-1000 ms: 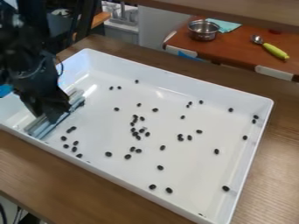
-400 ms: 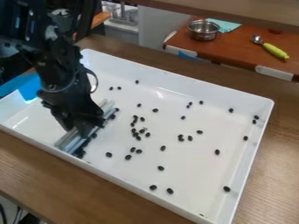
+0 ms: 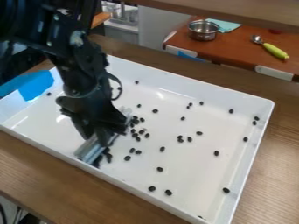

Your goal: Sweep into pile

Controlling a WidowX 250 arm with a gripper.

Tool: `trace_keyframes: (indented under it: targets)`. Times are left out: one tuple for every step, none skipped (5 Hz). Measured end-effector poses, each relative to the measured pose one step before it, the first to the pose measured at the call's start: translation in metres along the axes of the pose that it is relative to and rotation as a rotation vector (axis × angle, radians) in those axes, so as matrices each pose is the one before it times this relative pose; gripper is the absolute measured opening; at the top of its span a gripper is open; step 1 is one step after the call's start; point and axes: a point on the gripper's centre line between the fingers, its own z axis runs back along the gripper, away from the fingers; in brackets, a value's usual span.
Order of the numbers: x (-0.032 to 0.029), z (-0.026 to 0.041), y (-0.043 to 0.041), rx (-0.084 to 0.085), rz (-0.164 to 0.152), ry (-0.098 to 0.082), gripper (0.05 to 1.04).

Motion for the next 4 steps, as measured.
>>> trace_keyframes:
  targets:
    - [-0.00073, 0.00014, -0.01567, -0.0041, 0.0013, -0.0128, 0.340]
    - [-0.00475, 0.00050, -0.02310, -0.0130, -0.0219, -0.0266, 0.340]
    - [-0.00258, -0.00018, -0.01575, -0.0096, -0.0073, -0.0179, 0.340]
    - [-0.00403, 0.00066, -0.01744, -0.0093, -0.0105, -0.0069, 0.340]
